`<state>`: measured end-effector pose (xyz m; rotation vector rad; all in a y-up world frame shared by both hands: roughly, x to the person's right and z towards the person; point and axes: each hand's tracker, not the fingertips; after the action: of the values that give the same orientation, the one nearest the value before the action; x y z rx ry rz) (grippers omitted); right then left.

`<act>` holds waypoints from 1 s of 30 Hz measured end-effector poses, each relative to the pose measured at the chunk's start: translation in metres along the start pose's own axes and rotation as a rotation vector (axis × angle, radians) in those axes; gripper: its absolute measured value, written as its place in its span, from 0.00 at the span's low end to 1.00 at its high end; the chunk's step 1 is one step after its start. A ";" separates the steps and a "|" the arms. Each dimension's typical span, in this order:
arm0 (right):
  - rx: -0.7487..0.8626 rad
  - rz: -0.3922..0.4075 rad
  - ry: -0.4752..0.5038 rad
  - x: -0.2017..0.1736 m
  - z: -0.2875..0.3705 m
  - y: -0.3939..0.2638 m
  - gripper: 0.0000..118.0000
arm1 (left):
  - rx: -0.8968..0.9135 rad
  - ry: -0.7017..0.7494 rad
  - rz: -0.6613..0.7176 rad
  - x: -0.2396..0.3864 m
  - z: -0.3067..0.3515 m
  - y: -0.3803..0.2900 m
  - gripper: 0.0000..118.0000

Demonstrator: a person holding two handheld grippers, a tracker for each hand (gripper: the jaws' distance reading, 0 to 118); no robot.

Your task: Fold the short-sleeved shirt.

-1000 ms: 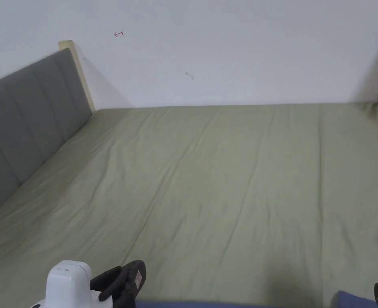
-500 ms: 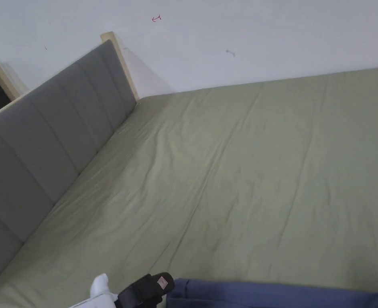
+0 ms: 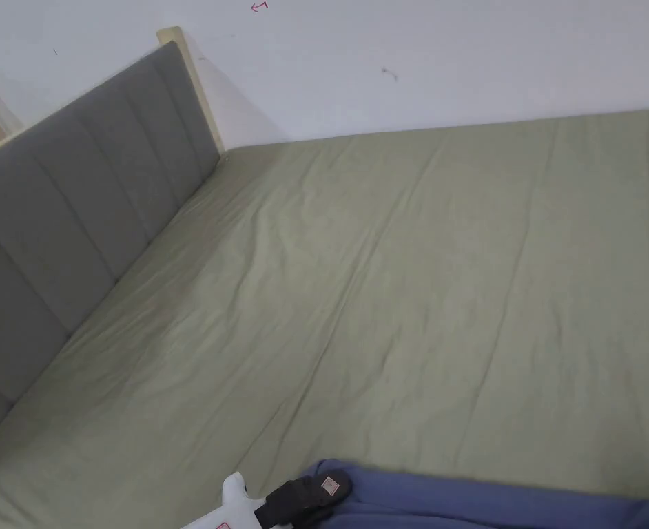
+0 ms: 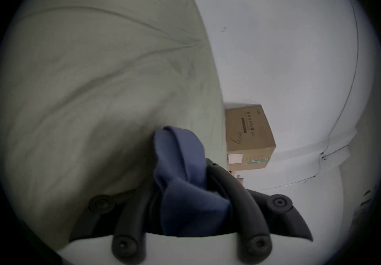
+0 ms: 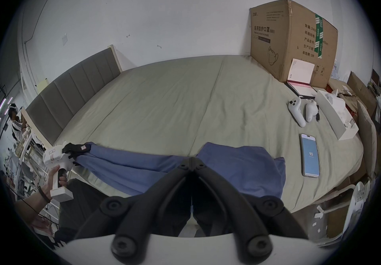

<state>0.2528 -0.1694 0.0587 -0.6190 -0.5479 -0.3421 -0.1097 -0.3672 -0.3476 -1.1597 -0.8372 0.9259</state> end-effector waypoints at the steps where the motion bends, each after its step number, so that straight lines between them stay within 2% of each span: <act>1: -0.002 0.001 -0.002 -0.001 0.001 0.000 0.00 | -0.003 -0.042 -0.025 0.004 0.001 -0.001 0.16; 3: -0.007 0.004 -0.006 -0.001 0.002 -0.001 0.00 | 0.054 0.004 -0.094 0.018 0.012 -0.002 0.16; 6: -0.007 -0.008 -0.003 -0.001 0.003 -0.001 0.00 | 0.123 -0.021 -0.126 0.040 0.041 0.010 0.16; 8: -0.008 -0.014 -0.004 -0.001 0.001 -0.001 0.00 | 0.189 0.068 -0.246 0.064 0.072 0.025 0.16; 10: -0.008 -0.022 0.004 0.003 0.000 -0.004 0.00 | 0.246 0.129 -0.477 0.098 0.100 0.031 0.16; 11: -0.008 -0.030 0.008 0.004 -0.002 -0.005 0.00 | 0.276 0.154 -0.548 0.117 0.111 0.032 0.16; 13: -0.013 -0.046 0.016 0.006 -0.004 -0.006 0.00 | 0.310 0.253 -0.675 0.160 0.114 0.020 0.16; 15: -0.016 -0.080 0.023 0.008 -0.006 -0.008 0.00 | 0.277 0.315 -0.878 0.199 0.097 -0.011 0.16; 17: -0.010 -0.122 0.049 0.013 -0.004 -0.010 0.00 | 0.219 0.377 -1.020 0.223 0.059 -0.052 0.16; 21: 0.006 -0.129 0.043 0.014 0.005 -0.011 0.00 | 0.000 0.389 -1.171 0.217 -0.031 -0.123 0.16; 23: 0.013 -0.129 0.037 0.018 0.011 -0.012 0.00 | -0.106 0.365 -1.200 0.207 -0.071 -0.147 0.16; 27: 0.007 -0.145 0.020 0.030 0.014 -0.019 0.00 | -0.200 0.406 -1.249 0.196 -0.120 -0.177 0.16; 28: 0.006 -0.148 0.005 0.032 0.014 -0.022 0.00 | -0.210 0.402 -1.243 0.196 -0.125 -0.179 0.27; 30: -0.008 -0.168 0.002 0.036 0.012 -0.024 0.00 | -0.241 0.324 -1.157 0.200 -0.121 -0.171 0.67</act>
<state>0.2663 -0.1855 0.0987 -0.5814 -0.5985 -0.5032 0.1053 -0.2526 -0.1911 -0.7731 -1.1474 -0.3109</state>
